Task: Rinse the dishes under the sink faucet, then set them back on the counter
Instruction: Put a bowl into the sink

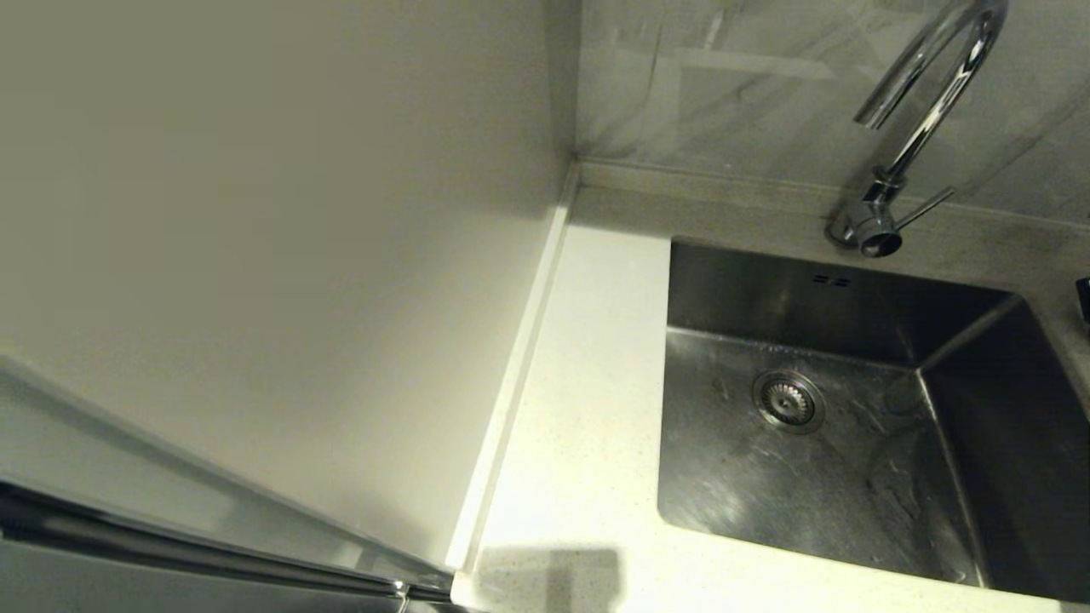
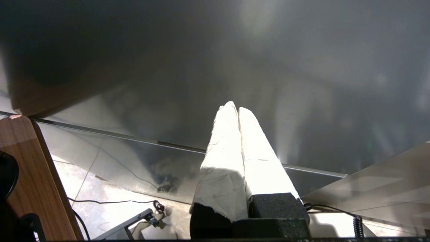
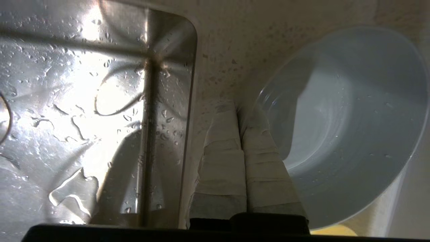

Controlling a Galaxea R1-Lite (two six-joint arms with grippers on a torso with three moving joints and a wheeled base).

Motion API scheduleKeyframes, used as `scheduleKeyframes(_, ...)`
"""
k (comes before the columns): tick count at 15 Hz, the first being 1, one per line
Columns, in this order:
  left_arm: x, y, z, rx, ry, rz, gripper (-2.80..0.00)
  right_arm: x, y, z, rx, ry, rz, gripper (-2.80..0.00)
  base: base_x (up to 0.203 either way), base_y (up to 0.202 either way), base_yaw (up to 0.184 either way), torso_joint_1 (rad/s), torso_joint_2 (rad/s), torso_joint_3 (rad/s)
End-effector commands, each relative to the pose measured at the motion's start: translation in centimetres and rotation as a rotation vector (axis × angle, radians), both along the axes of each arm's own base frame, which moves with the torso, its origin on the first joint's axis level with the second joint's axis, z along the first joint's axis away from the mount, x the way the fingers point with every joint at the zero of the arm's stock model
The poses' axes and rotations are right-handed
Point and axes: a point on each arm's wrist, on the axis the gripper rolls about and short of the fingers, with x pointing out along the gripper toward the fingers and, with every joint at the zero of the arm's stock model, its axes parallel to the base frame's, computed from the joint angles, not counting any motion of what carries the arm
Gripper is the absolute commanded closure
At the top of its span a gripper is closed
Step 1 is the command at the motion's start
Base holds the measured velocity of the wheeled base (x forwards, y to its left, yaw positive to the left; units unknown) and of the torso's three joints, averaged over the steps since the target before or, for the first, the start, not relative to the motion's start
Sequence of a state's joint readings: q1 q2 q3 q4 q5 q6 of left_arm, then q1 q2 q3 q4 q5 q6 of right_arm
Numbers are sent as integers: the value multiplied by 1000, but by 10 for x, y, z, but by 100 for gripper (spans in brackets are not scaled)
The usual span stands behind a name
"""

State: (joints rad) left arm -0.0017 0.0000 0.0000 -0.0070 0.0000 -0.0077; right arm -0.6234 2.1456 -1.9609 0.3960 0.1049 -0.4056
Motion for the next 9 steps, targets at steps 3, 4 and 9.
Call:
scheduleKeyframes(3,0,0,-1,0,2,0,0,-24,20,24,6,-35,44,0,0,0,0,0,0,0)
scheduleKeyframes(4,0,0,-1,0,2,0,0,-33,27,27,20,-36,63,0,0,0,0,0,0,0)
scheduleKeyframes(9,0,0,-1,0,2,0,0,-85,76,6,88,18,200,0,0,0,0,0,0,0)
